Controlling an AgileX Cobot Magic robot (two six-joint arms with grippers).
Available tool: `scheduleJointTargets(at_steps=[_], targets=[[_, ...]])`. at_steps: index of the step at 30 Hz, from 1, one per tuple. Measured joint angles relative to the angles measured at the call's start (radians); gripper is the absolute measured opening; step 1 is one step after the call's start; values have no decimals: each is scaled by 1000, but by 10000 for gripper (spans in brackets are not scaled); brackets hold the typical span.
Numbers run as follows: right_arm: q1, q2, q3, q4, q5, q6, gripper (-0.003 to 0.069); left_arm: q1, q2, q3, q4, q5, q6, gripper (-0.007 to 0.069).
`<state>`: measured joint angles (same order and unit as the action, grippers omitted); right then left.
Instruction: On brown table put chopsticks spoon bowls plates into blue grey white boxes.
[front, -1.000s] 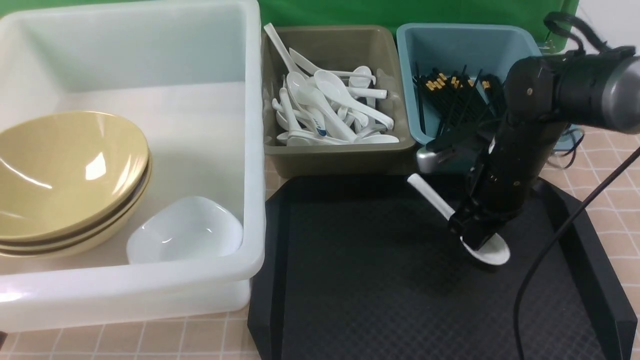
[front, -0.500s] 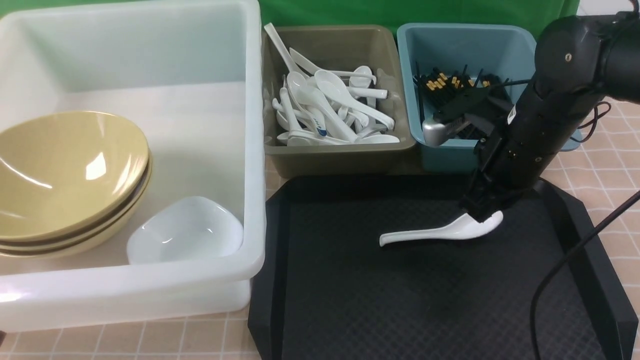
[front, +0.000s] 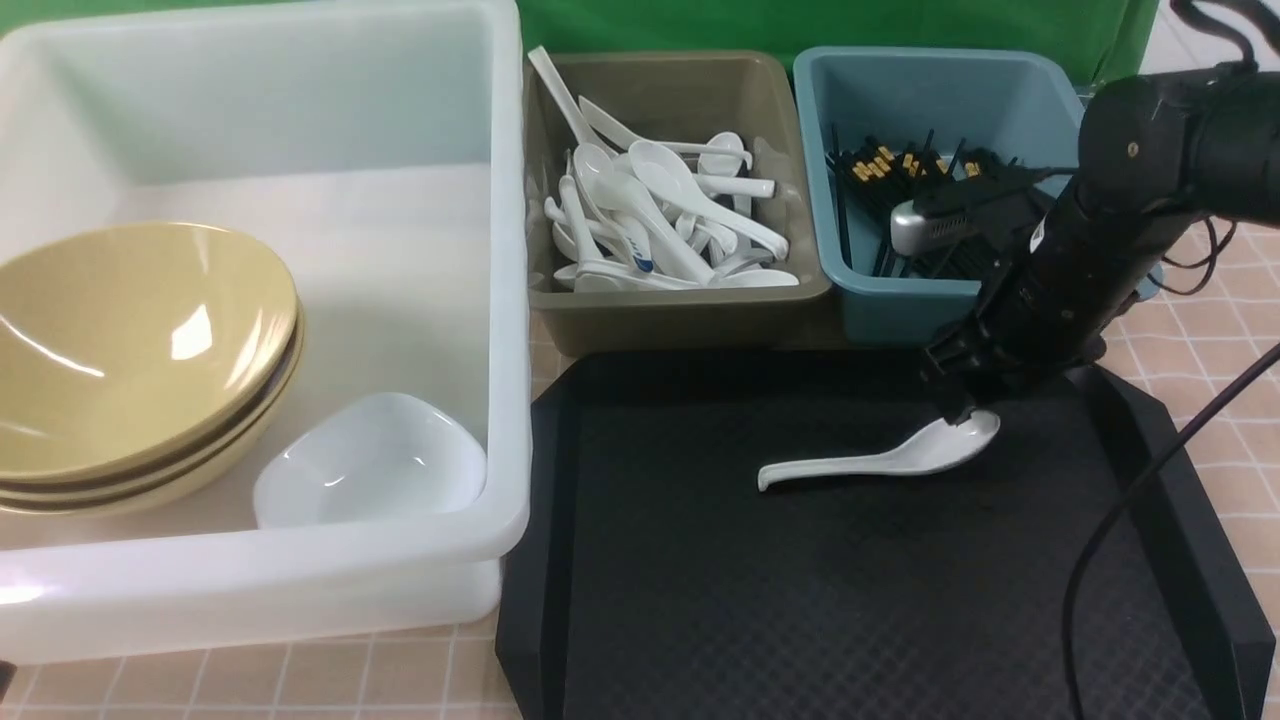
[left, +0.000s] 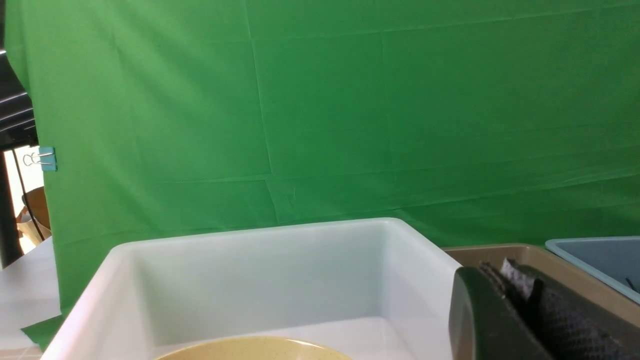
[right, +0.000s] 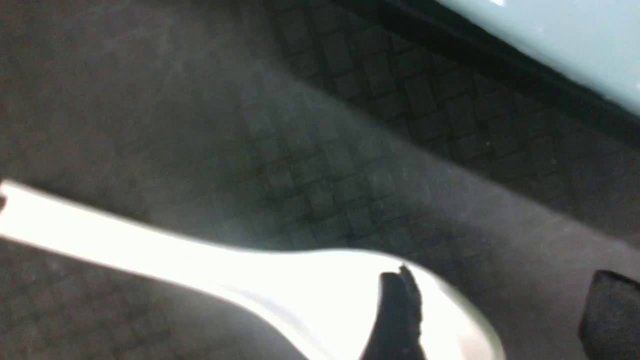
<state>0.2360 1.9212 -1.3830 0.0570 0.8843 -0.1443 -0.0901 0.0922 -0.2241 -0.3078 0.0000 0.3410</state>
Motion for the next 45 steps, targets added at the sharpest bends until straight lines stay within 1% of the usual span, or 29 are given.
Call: scheduleJointTargets(at_steps=[3,4,7,10,13,17,19,20,23,24,25,26,28,29,30,32,33,34,36,37,39,41,43,44,45], targets=[[0,35,0,28,12,29,528,0,0,0,0,0,0,1],[0,61,0,58,39,36,528,0,0,0,0,0,0,1],[0,78,-7,105,68,15,496,0,0,0,0,0,0,1],[4,81,-11,131,88,-27,409,0,0,0,0,0,0,1],[4,63,-10,161,115,-59,276,0,0,0,0,0,0,1],[6,3,-10,181,137,-77,202,0,0,0,0,0,0,1],[7,-42,-16,211,143,-104,148,0,0,0,0,-5,0,1],[8,-56,-22,225,141,-114,138,0,0,0,0,-5,0,1],[9,-109,-76,336,79,-166,137,0,0,0,0,-5,0,1],[9,-120,-102,412,29,-202,137,0,0,0,0,-5,0,1],[11,-123,-125,529,-61,-264,137,0,0,0,0,-5,0,1],[16,-118,-135,620,-128,-325,137,0,0,0,0,-6,0,1],[29,-101,-141,773,-241,-457,137,0,0,0,0,-6,0,1],[42,-79,-146,880,-344,-571,137,0,0,0,0,-6,-1,1],[54,-56,-154,953,-427,-654,137,0,0,0,0,-6,-1,1],[66,-14,-170,1035,-547,-748,154,0,0,0,0,-6,-1,1],[67,-4,-174,1053,-564,-759,161,0,0,0,0,-6,-1,1],[67,33,-189,1079,-602,-783,204,0,0,0,0,-6,-3,1],[62,56,-193,1089,-610,-801,302,0,0,0,0,-5,-4,1],[58,57,-193,1088,-601,-804,338,0,0,0,0,-8,-4,1],[42,41,-194,1061,-542,-818,416,0,0,0,0,-30,-4,1],[22,9,-195,1005,-468,-823,440,0,0,0,0,-52,-4,1],[-13,-50,-195,898,-375,-786,433,0,0,0,0,-69,-4,1],[-36,-94,-196,819,-311,-728,405,0,0,0,0,-73,-4,1],[-60,-145,-197,729,-247,-661,360,0,0,0,0,-75,-4,1]])
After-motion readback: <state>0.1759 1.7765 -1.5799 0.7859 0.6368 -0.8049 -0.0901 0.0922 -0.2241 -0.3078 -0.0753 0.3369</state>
